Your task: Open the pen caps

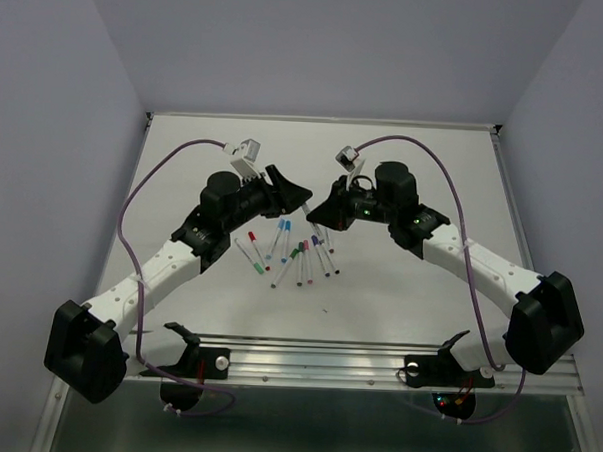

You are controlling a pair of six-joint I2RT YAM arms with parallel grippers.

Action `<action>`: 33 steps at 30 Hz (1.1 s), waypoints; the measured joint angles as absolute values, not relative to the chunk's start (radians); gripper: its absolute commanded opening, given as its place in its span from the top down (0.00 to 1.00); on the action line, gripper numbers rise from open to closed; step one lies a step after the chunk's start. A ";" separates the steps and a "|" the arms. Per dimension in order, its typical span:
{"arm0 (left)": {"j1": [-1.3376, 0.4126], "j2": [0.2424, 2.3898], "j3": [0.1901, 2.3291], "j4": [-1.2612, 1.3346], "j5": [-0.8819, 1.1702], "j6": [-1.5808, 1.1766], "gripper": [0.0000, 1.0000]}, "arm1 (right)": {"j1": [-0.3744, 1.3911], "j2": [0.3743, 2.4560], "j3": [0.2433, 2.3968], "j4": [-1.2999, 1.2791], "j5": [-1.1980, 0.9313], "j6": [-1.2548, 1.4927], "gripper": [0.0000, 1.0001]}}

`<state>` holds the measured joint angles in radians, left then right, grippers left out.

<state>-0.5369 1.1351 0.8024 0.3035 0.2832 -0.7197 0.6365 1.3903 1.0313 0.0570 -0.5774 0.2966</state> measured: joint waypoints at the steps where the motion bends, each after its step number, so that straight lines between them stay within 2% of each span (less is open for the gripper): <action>1: -0.537 1.135 0.802 0.303 0.283 -0.720 0.39 | 0.636 1.390 1.031 0.063 -0.580 0.300 0.99; 4: -0.537 1.135 0.803 0.310 0.285 -0.727 0.40 | 0.636 1.389 1.031 0.080 -0.584 0.310 0.99; 5: -0.538 1.136 0.803 0.313 0.286 -0.728 0.44 | 0.636 1.389 1.031 0.083 -0.584 0.310 0.99; 12: -0.548 1.158 0.811 0.329 0.292 -0.746 0.81 | 0.636 1.398 1.040 0.104 -0.583 0.319 0.99; 14: -0.547 1.161 0.812 0.329 0.285 -0.746 0.86 | 0.636 1.402 1.045 0.105 -0.579 0.322 0.99; 15: -0.548 1.161 0.812 0.332 0.281 -0.748 0.93 | 0.636 1.403 1.046 0.105 -0.579 0.322 0.99; 17: -0.548 1.161 0.812 0.333 0.277 -0.749 1.00 | 0.636 1.403 1.048 0.105 -0.579 0.321 0.99; 28: -0.564 1.147 0.812 0.290 0.177 -0.778 1.00 | 0.641 1.413 1.050 0.081 -0.609 0.211 0.99; 33: -0.582 1.148 0.820 0.184 0.115 -0.786 1.00 | 0.694 1.415 1.013 0.078 -0.532 0.155 0.99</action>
<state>-0.5816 1.1481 0.8200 0.1844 0.1150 -0.7860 0.6937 1.4155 1.0134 0.0780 -0.5316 0.1555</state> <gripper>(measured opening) 0.262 0.152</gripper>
